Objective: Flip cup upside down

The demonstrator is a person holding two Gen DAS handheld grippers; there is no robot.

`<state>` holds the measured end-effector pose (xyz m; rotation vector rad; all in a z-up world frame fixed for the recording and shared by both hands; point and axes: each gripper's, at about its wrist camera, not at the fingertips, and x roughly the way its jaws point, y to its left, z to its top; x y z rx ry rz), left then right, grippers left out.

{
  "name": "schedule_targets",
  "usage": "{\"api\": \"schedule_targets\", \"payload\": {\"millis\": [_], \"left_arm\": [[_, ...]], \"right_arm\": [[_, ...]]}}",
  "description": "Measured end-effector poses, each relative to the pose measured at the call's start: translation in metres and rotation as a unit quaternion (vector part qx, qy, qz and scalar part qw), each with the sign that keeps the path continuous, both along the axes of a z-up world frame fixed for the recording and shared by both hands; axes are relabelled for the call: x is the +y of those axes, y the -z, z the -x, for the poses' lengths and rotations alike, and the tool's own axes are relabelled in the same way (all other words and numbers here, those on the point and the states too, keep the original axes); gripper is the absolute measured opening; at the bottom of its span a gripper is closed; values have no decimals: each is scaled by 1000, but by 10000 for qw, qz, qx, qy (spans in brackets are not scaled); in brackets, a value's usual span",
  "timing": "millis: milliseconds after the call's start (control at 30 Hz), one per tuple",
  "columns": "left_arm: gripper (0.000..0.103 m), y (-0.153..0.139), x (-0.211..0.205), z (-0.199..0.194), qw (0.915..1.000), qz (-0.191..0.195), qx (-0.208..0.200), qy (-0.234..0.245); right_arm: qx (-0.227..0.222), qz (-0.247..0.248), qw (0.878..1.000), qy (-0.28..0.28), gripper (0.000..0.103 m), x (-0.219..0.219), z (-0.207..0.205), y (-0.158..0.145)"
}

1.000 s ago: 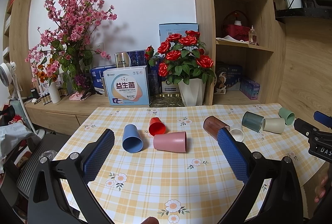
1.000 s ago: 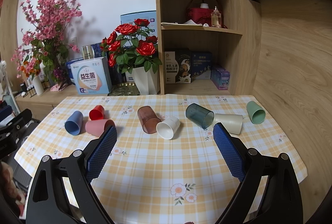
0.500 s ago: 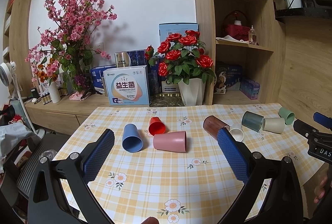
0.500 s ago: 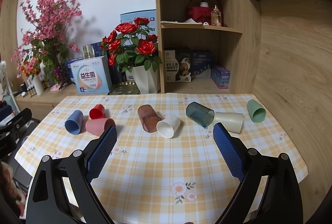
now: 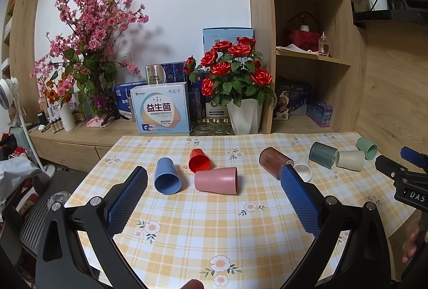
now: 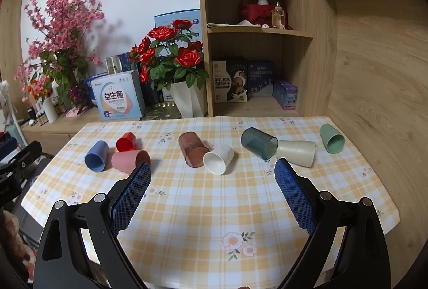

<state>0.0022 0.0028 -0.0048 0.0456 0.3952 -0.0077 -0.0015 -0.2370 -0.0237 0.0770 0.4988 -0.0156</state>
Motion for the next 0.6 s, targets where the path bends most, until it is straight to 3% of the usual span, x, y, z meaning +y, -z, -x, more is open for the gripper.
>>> {"api": "schedule_targets", "payload": {"millis": [200,333,433,600], "left_arm": [[97,3,4,-6,9996,117,230,138],[97,7,19,-19,9974,409,540,259],[97,15,39,-32,9961,489,728,42],[97,32,67,-54,9942,276,991,-323]], "right_arm": [[159,-120,9998,-26,91,-6,-6,0],[345,-315,9988,-160,91,-16,-20,5],[348,-343,9987,-126,91,-22,-33,9],[507,-308,9981,-187,91,-27,-61,17]]}}
